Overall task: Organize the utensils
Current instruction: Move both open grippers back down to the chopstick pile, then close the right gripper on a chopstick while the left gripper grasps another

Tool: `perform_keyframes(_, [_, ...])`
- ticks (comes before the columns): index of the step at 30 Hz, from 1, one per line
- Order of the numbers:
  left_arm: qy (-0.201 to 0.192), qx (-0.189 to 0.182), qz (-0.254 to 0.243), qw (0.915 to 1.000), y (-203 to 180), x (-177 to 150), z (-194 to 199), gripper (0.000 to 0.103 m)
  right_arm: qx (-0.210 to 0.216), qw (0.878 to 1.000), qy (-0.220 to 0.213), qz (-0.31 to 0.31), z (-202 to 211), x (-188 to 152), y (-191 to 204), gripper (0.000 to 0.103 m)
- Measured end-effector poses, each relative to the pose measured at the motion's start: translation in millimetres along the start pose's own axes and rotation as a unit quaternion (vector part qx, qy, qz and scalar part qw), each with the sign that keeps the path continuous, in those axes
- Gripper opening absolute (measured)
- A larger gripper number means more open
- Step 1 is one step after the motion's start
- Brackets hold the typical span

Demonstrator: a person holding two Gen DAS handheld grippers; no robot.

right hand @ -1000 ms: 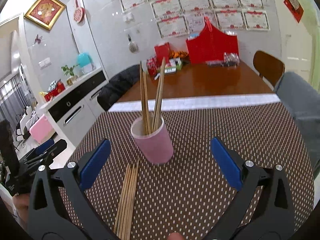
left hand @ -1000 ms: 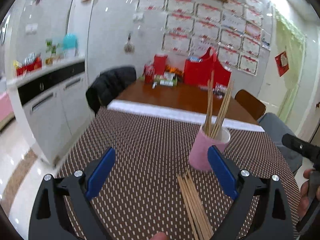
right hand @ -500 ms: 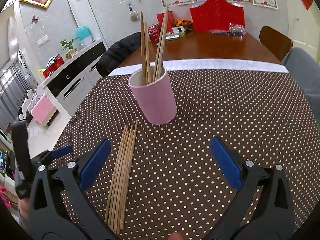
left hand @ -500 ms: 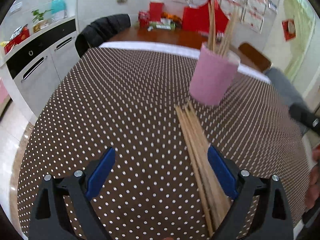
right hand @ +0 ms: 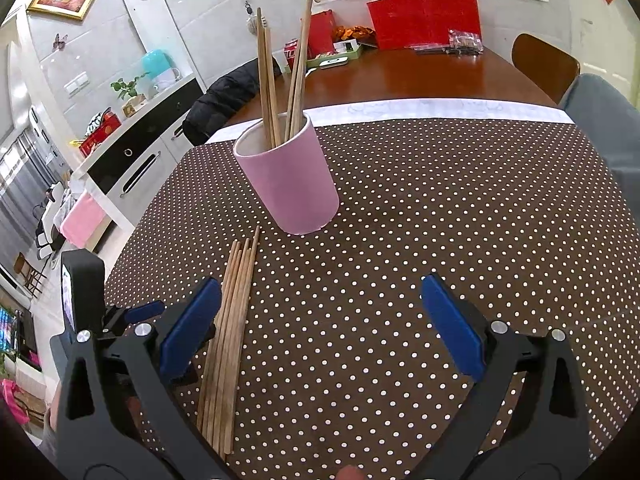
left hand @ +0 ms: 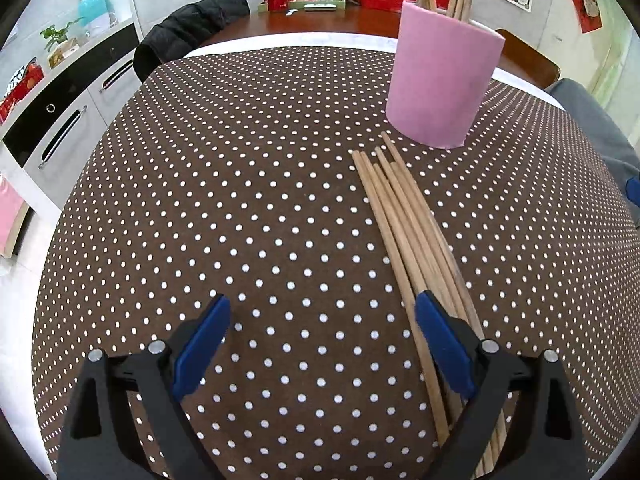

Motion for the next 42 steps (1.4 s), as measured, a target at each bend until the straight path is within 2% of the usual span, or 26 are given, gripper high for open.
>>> perform_keyframes(10, [0.01, 0.008, 0.004, 0.9999, 3.6, 22.6, -9.1, 0.092, 0.005, 1.0, 0.009, 0.003, -9.6, 0.8, 2.7, 0.098])
perform_keyframes(13, [0.016, 0.011, 0.008, 0.9998, 1.8, 22.6, -14.3, 0.092, 0.005, 1.0, 0.011, 0.004, -12.3, 1.9, 5.6, 0.098])
perform_keyframes(16, [0.006, 0.014, 0.012, 0.9998, -1.1, 20.6, -12.1, 0.091, 0.006, 1.0, 0.015, 0.008, -14.9, 0.6, 7.6, 0.098])
perform_keyframes(17, [0.003, 0.012, 0.01, 0.9999, -1.5, 20.0, -11.5, 0.088, 0.008, 1.0, 0.018, 0.01, -16.5, 0.0, 9.0, 0.098])
perform_keyframes(22, [-0.004, 0.0, -0.011, 0.9999, -5.6, 14.5, -1.8, 0.058, 0.011, 0.999, 0.043, 0.021, -27.8, -8.1, 16.9, 0.098])
perform_keyframes(24, [-0.002, -0.007, -0.013, 0.9999, -3.1, 13.9, -0.5, 0.054, 0.012, 0.998, 0.059, 0.028, -34.3, -13.5, 21.3, 0.098])
perform_keyframes(29, [0.002, -0.013, -0.022, 0.9997, -1.1, 16.7, 0.1, 0.054, 0.013, 0.993, 0.099, 0.061, -53.4, -26.5, 42.6, 0.098])
perform_keyframes(30, [0.001, -0.014, -0.022, 0.9996, -0.6, 17.9, -0.4, 0.054, 0.013, 0.993, 0.099, 0.061, -53.4, -26.5, 42.6, 0.095])
perform_keyframes(31, [0.001, -0.016, -0.023, 0.9996, -1.1, 18.9, -1.2, 0.054, 0.018, 0.992, 0.108, 0.066, -57.6, -28.8, 48.3, 0.085])
perform_keyframes(32, [0.0, -0.019, -0.025, 0.9995, -1.8, 19.5, -1.3, 0.054, 0.017, 0.99, 0.123, 0.073, -65.6, -31.8, 55.3, 0.079])
perform_keyframes(34, [-0.003, -0.024, -0.024, 0.9994, 0.1, 22.3, -4.3, 0.054, 0.014, 0.987, 0.136, 0.081, -74.0, -35.4, 62.2, 0.062])
perform_keyframes(36, [-0.004, -0.029, -0.023, 0.9993, 2.5, 25.0, -5.1, 0.054, 0.01, 0.986, 0.142, 0.085, -77.8, -37.3, 65.4, 0.052])
perform_keyframes(37, [-0.006, -0.034, -0.021, 0.9992, 4.0, 25.5, -4.7, 0.054, 0.009, 0.985, 0.147, 0.087, -81.7, -38.8, 70.3, 0.048])
perform_keyframes(42, [-0.01, -0.044, -0.017, 0.9988, 13.1, 26.5, -4.8, 0.054, 0.004, 0.983, 0.152, 0.099, -87.3, -40.8, 79.4, 0.039])
Point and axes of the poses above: each gripper's, at about its wrist camera, not at the fingertips, and z roughly against the way its jaws point, y to its left, x to its top, the point moved 5 cm from there along -z, roughly the way its jaws point, and after that the axes turned 10 degrees about -x, right-handed, at the moved point
